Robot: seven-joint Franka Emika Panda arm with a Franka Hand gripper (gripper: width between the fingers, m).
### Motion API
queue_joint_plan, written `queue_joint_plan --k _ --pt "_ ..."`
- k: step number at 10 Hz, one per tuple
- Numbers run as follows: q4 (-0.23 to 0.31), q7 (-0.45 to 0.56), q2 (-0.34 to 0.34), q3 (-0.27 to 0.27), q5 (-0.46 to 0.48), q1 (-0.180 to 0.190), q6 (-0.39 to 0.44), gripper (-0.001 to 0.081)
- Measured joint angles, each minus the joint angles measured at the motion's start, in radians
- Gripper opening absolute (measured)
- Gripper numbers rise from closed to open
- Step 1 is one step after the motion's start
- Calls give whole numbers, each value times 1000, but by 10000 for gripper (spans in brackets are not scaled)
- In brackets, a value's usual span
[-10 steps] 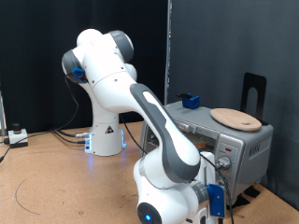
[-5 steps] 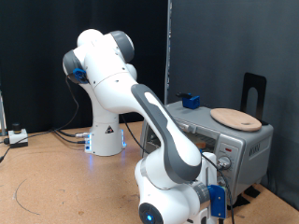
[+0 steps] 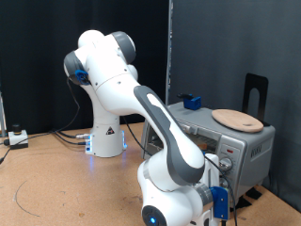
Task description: Make a piece of toast with the oven
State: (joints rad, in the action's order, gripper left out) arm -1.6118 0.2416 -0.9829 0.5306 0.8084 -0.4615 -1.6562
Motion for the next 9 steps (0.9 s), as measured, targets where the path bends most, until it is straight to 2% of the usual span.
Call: queue_joint_plan --k 1,2,3,9 --pt "0 0 -1 0 0 1 -3 411" --pt "1 0 -1 0 0 0 -2 411" --pt "1 0 -1 0 0 0 -2 324" --pt "1 0 -2 0 0 -1 -1 324"
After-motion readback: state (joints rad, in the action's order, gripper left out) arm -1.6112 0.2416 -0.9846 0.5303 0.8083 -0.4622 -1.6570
